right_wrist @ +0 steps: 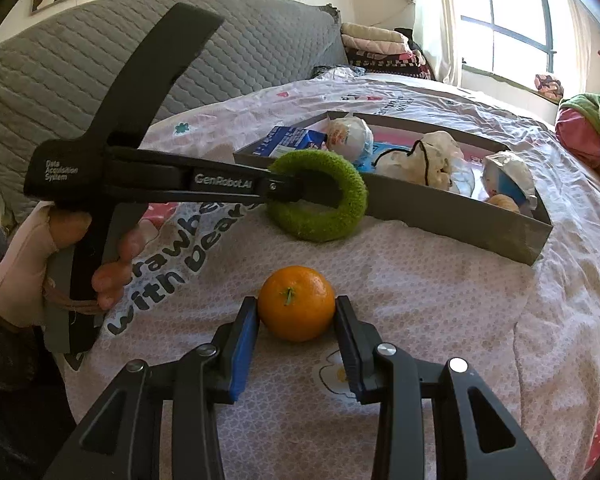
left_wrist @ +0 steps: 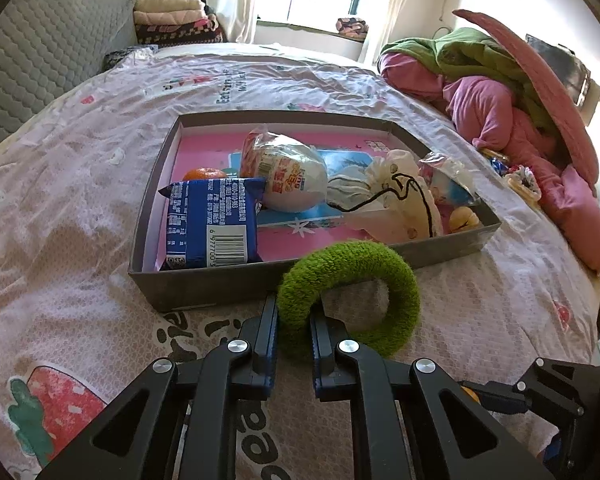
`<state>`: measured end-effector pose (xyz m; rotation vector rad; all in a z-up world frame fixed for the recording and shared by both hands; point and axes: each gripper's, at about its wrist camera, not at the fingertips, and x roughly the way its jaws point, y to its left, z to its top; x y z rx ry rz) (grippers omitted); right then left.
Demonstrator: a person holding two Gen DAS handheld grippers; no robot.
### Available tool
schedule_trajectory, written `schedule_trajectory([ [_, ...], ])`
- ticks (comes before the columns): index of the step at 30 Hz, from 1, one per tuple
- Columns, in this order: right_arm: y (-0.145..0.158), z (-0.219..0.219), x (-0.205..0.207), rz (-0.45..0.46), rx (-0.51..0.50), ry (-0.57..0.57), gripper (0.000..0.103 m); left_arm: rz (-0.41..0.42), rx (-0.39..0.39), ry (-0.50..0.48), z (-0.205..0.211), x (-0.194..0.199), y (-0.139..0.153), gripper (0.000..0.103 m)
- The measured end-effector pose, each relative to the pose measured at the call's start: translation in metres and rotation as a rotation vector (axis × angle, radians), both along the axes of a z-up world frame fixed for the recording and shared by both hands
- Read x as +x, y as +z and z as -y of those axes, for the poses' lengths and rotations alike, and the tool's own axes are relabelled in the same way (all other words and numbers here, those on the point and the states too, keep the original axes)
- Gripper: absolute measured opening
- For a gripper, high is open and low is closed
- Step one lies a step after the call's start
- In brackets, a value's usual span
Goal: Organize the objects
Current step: 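Lift and carry the green ring toward the tray with the left tool while the right tool carries the orange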
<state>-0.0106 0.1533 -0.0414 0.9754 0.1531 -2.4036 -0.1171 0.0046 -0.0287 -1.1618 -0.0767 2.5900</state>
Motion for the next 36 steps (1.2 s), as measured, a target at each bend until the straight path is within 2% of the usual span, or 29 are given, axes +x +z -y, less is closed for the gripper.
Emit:
schedule_trajectory([
  [21,0.012,-0.007,0.004,-0.054,-0.028,-0.006,0.039,-0.083,-0.065,-0.009,-0.005,0.021,0.019,0.013],
  [27,0.017,-0.009,0.006,-0.086,-0.025,-0.010,0.039,-0.100,-0.060,-0.002,-0.003,0.023,0.023,0.013],
  [36,0.032,-0.022,0.000,-0.155,-0.030,-0.056,0.039,-0.172,-0.018,0.026,0.005,0.026,0.041,0.013],
])
